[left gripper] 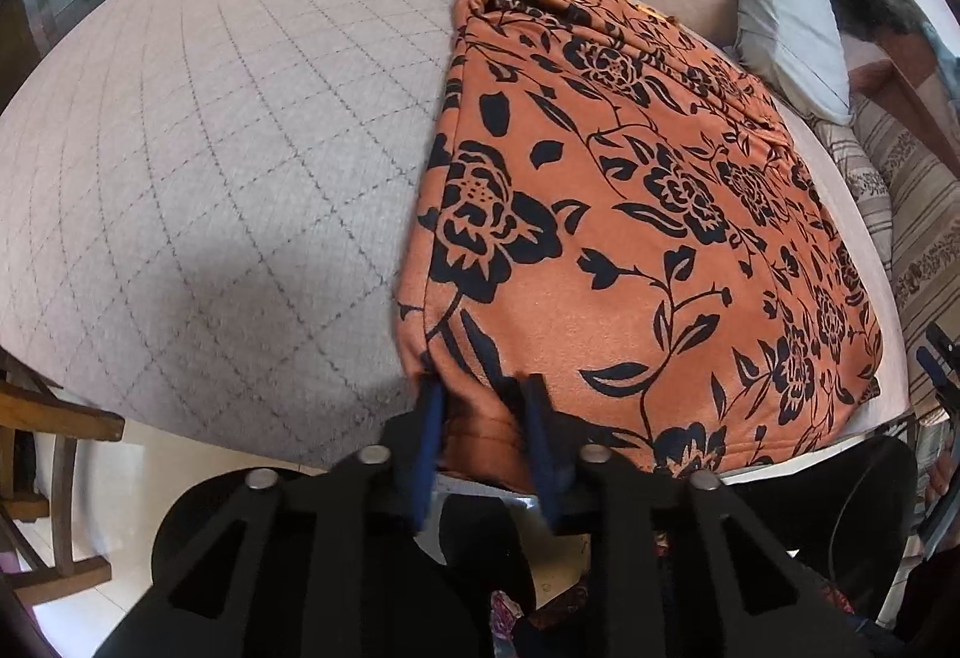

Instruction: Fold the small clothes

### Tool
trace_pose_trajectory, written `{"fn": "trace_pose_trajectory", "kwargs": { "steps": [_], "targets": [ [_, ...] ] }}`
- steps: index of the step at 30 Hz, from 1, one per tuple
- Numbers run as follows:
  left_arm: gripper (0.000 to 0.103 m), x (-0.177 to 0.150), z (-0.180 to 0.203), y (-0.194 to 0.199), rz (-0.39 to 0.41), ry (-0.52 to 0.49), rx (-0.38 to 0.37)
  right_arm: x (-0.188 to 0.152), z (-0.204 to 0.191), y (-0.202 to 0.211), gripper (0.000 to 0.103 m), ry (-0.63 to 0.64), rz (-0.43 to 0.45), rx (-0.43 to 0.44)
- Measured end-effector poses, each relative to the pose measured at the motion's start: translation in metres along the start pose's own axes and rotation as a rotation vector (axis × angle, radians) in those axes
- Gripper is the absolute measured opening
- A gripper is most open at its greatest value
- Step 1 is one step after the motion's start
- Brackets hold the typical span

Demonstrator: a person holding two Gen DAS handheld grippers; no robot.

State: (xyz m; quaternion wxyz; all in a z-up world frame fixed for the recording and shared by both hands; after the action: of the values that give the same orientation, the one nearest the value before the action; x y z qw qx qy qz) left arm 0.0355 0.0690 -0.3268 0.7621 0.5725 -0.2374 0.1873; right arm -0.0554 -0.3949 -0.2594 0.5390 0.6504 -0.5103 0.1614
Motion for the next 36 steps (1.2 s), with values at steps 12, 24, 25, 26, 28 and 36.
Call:
{"fn": "trace_pose_trajectory", "kwargs": {
  "steps": [12, 24, 25, 26, 28, 36],
  "targets": [
    [0.049, -0.002, 0.006, 0.000, -0.025, 0.015, 0.028, -0.037, 0.019, -0.047, 0.071, -0.222, -0.205, 0.098],
    [0.012, 0.002, 0.011, 0.003, 0.007, -0.013, -0.022, -0.071, -0.020, -0.058, 0.032, 0.035, -0.272, 0.192],
    [0.015, 0.003, 0.008, 0.003, 0.007, -0.003, -0.005, -0.071, -0.019, -0.058, 0.032, 0.036, -0.273, 0.186],
    [0.029, 0.001, 0.000, 0.010, 0.007, -0.001, 0.016, -0.071, -0.017, -0.059, 0.032, 0.025, -0.276, 0.184],
    [0.068, 0.002, -0.009, 0.011, 0.017, -0.005, 0.084, -0.072, -0.012, -0.061, 0.033, 0.006, -0.280, 0.174],
    [0.053, -0.014, -0.011, -0.002, -0.035, -0.007, 0.126, -0.076, -0.026, -0.061, 0.067, 0.044, -0.264, 0.205]
  ]
}}
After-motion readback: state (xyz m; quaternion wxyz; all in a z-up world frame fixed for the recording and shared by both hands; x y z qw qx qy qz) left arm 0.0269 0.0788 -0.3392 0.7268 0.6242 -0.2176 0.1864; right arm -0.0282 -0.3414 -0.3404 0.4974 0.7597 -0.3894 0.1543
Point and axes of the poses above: each gripper's, at about its wrist camera, not at the fingertips, and y roughly against the way its jaws point, z to its right, x to its top, the point moved 10 cm from there along -y, roughly the way its jaws point, and after that the axes turned 14 degrees about z, right-handed, at the moved point
